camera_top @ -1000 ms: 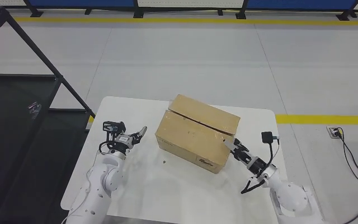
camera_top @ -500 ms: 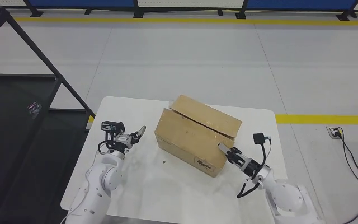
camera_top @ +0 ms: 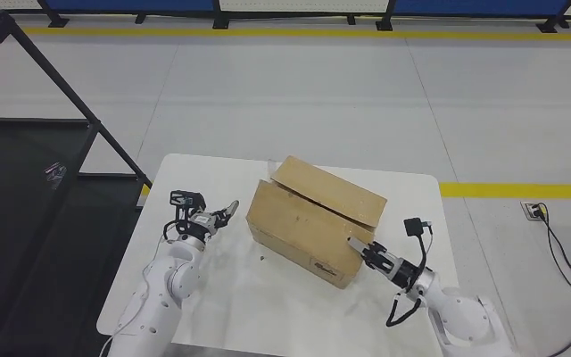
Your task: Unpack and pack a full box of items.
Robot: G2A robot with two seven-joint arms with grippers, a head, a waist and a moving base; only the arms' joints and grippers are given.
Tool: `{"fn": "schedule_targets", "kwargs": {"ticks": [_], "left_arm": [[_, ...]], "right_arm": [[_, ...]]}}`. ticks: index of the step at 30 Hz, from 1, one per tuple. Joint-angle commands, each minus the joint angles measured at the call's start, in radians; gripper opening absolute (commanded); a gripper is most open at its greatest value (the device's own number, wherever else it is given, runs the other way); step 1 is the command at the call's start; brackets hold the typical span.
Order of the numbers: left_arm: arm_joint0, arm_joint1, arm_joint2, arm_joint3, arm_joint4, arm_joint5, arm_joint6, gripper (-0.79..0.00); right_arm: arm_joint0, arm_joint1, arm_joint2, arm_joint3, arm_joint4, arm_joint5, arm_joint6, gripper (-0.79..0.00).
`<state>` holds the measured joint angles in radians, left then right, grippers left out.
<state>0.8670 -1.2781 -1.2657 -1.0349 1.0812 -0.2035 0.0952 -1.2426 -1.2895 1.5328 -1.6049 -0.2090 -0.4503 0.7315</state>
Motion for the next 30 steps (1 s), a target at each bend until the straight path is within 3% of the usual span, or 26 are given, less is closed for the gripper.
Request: {"fn": "schedule_targets", "kwargs": {"ticks": [1,8,16,26,30], "left_arm": [[-0.016,-0.004,0.012,0.017,0.001,-0.003,-0.002,0.0],[-0.087,-0.023,0.067,0.093,0.012,-0.017,-0.008,0.0],[-0.118,-0.041,0.11,0.145,0.005,-0.06,0.01,0.0],[-0.1,-0.038,0.103,0.138,0.006,-0.109,0.001,0.0],[-0.081,-0.036,0.1,0.114,0.012,-0.115,-0.001,0.0]], "right_arm": [[-0.013,0.004,0.012,-0.009,0.011,-0.018,-0.004,0.0],[-0.094,0.019,0.104,-0.052,0.065,-0.036,-0.079,0.0],[-0.135,0.008,0.139,-0.098,-0.008,0.33,-0.417,0.0],[-0.135,0.007,0.133,-0.095,0.003,0.331,-0.421,0.0],[-0.09,0.002,0.096,-0.043,0.058,0.338,-0.429,0.0]]}}
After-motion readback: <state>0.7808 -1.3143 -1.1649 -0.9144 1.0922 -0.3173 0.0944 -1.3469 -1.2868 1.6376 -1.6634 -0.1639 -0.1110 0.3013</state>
